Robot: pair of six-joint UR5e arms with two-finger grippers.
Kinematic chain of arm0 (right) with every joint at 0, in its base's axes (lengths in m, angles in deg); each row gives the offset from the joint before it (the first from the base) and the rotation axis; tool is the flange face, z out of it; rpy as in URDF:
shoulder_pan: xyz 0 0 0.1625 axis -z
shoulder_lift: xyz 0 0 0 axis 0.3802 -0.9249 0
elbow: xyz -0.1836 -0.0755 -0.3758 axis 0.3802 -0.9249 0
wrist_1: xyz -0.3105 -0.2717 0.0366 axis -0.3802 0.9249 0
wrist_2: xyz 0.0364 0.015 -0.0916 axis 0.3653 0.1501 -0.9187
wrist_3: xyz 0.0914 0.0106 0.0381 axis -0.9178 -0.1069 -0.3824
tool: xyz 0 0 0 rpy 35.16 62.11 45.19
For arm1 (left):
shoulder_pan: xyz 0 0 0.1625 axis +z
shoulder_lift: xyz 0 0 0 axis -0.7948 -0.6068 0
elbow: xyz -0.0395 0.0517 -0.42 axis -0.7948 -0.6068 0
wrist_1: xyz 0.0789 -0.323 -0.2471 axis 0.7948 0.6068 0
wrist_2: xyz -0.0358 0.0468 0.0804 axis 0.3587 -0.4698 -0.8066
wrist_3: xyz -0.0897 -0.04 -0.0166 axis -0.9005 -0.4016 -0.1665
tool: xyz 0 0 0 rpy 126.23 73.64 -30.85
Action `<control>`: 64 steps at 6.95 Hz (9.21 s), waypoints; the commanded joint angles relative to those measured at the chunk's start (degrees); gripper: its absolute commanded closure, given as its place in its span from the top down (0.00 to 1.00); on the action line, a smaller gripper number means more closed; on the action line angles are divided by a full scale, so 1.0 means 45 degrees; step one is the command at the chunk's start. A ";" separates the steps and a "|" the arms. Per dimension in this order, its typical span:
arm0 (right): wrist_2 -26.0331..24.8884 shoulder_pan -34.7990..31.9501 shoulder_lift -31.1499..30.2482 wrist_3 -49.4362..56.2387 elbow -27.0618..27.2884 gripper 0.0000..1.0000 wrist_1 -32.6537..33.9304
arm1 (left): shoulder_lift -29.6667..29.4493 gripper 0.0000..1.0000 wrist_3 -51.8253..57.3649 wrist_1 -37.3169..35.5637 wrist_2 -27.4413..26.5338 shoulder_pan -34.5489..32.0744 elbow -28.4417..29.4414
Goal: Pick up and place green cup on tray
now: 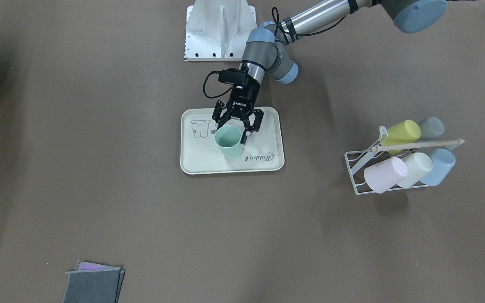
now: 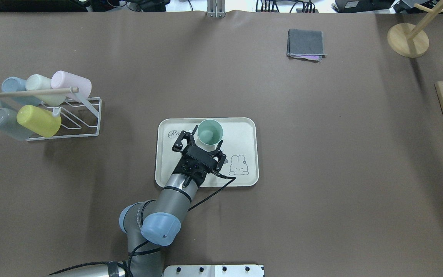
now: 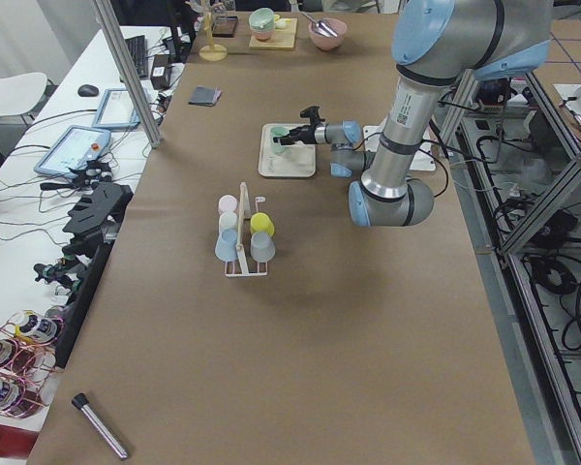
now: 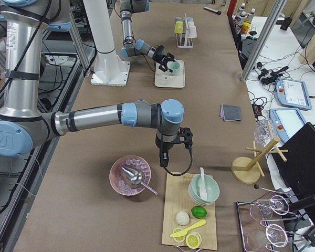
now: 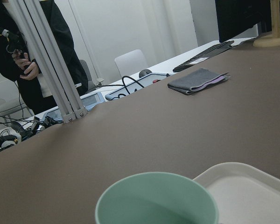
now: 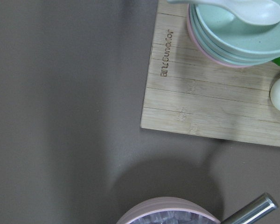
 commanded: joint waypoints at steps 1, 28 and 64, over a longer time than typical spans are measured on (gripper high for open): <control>0.0003 0.0000 0.0009 0.0013 -0.0051 1.00 0.0027 | 0.0254 0.93 0.0006 0.0351 0.0002 -0.0009 -0.0026; 0.0179 -0.0039 0.0224 0.0169 -0.0013 1.00 -0.0031 | 1.6447 0.98 1.1927 1.1003 -0.1209 0.0752 -0.4318; 0.0237 -0.0039 0.0185 0.0149 -0.0052 1.00 -0.0031 | 1.2000 0.98 -1.0384 0.3157 1.9932 -1.2674 -0.2175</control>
